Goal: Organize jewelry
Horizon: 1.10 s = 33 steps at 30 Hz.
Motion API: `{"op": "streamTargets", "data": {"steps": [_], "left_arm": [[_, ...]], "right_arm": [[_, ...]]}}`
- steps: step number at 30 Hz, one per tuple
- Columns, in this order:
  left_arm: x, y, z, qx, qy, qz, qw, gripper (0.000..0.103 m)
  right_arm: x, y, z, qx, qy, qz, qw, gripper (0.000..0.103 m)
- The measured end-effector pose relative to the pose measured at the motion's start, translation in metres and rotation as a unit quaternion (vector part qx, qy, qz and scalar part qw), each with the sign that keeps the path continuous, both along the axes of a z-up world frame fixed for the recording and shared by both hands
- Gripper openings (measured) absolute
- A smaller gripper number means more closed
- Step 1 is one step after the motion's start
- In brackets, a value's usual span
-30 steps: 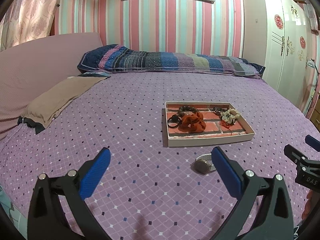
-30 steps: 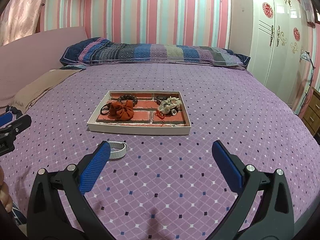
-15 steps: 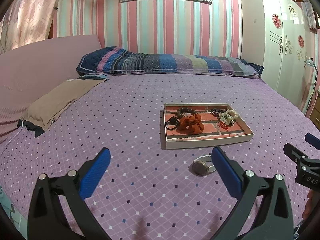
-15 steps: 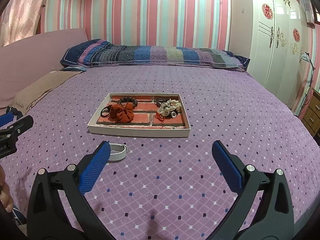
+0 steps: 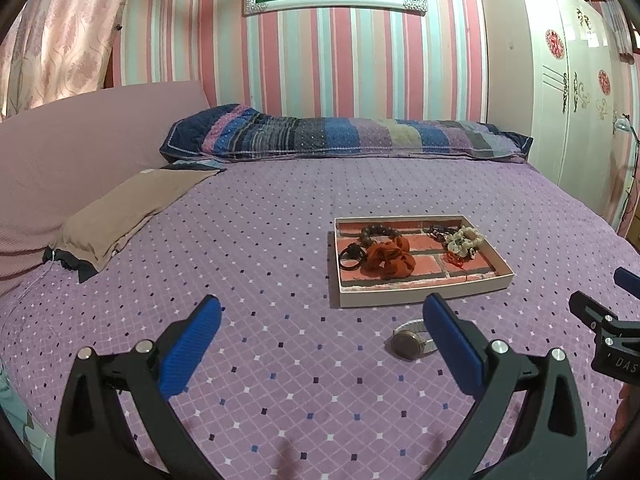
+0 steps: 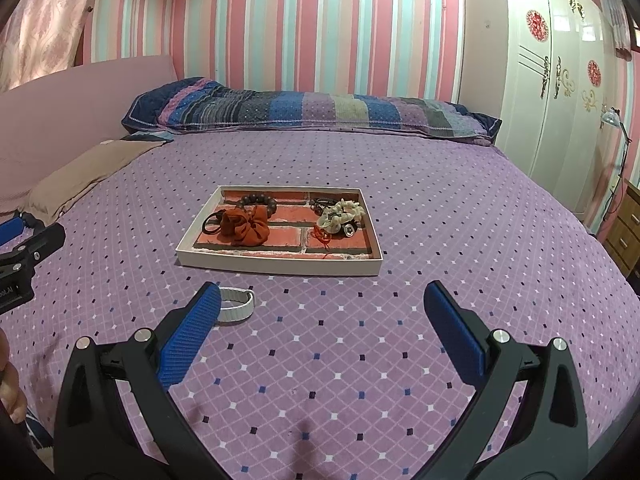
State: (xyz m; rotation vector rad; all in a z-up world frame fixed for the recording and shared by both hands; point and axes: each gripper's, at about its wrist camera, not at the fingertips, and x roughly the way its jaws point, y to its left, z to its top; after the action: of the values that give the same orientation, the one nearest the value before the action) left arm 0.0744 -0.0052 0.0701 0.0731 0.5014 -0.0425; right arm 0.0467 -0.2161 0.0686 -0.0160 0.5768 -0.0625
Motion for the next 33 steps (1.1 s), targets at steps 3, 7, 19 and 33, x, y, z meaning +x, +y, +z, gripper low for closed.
{"op": "streamTargets", "data": {"steps": [3, 7, 19, 33], "left_arm": [[-0.0014, -0.0004, 0.0004, 0.002, -0.006, 0.0, 1.0, 0.099], [-0.0023, -0.0019, 0.0001, 0.004, -0.006, -0.002, 1.0, 0.099], [-0.0039, -0.0022, -0.0001, 0.007, -0.007, -0.002, 0.9999, 0.099], [-0.0054, -0.0043, 0.0026, 0.007, -0.007, -0.006, 0.9999, 0.099]], "right_arm": [[0.0002, -0.0001, -0.0001, 0.0, 0.0, -0.001, 1.0, 0.099], [0.0004, 0.0007, -0.0007, 0.0, 0.001, 0.0, 1.0, 0.099], [0.0001, 0.0009, -0.0012, -0.003, -0.004, -0.002, 1.0, 0.099], [-0.001, 0.0007, -0.0007, -0.005, -0.006, -0.003, 1.0, 0.099]]}}
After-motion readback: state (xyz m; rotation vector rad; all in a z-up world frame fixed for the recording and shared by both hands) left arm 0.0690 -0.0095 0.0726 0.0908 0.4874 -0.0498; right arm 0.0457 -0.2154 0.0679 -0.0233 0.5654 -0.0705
